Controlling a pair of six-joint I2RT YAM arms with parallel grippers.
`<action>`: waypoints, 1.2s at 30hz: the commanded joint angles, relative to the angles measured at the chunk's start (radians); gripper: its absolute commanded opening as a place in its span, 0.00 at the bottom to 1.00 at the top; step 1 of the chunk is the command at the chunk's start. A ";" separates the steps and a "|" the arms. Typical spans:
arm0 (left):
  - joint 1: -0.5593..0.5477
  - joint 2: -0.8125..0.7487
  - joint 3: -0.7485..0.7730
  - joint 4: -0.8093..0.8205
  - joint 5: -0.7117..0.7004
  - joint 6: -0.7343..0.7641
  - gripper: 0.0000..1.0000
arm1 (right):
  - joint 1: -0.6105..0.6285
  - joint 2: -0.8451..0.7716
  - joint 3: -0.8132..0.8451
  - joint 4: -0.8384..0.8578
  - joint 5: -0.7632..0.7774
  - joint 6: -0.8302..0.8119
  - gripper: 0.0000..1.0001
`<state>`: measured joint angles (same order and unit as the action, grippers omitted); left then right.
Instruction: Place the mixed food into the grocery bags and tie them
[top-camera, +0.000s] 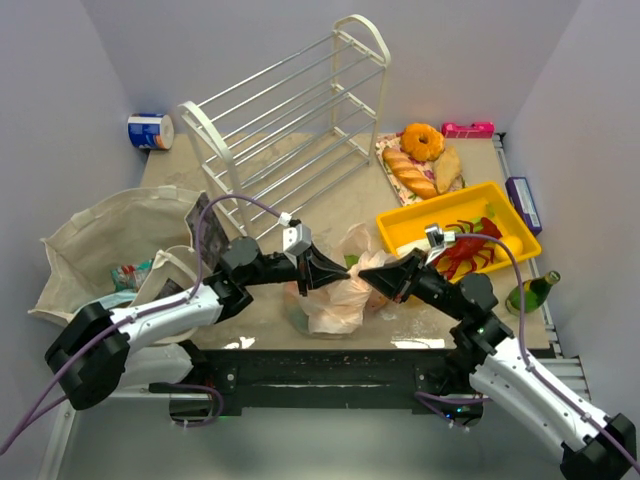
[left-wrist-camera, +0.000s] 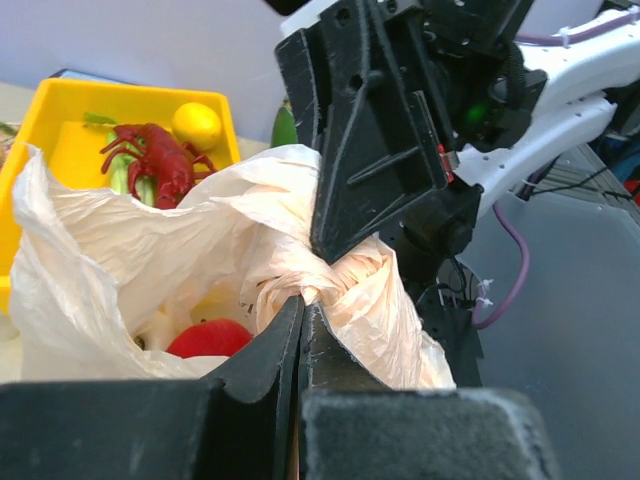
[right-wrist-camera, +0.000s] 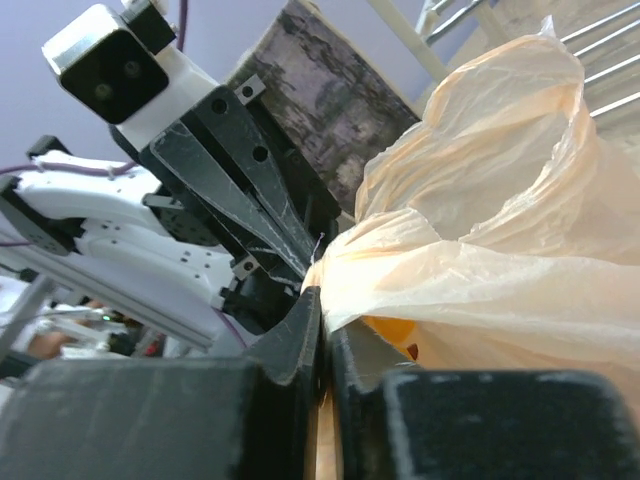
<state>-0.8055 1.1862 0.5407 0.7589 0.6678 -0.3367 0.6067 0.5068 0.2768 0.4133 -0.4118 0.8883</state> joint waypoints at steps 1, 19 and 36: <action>0.005 -0.017 0.041 -0.050 -0.103 0.021 0.00 | -0.002 -0.037 0.091 -0.186 0.019 -0.115 0.21; 0.014 0.003 0.148 -0.265 -0.257 0.038 0.00 | -0.002 -0.160 0.099 -0.464 0.019 -0.204 0.79; 0.097 0.001 0.215 -0.446 -0.320 0.054 0.00 | 0.372 0.104 0.085 -0.304 0.303 -0.184 0.77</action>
<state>-0.7185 1.1908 0.7055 0.3283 0.3611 -0.2962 0.9230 0.5880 0.3141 0.0231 -0.2169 0.7048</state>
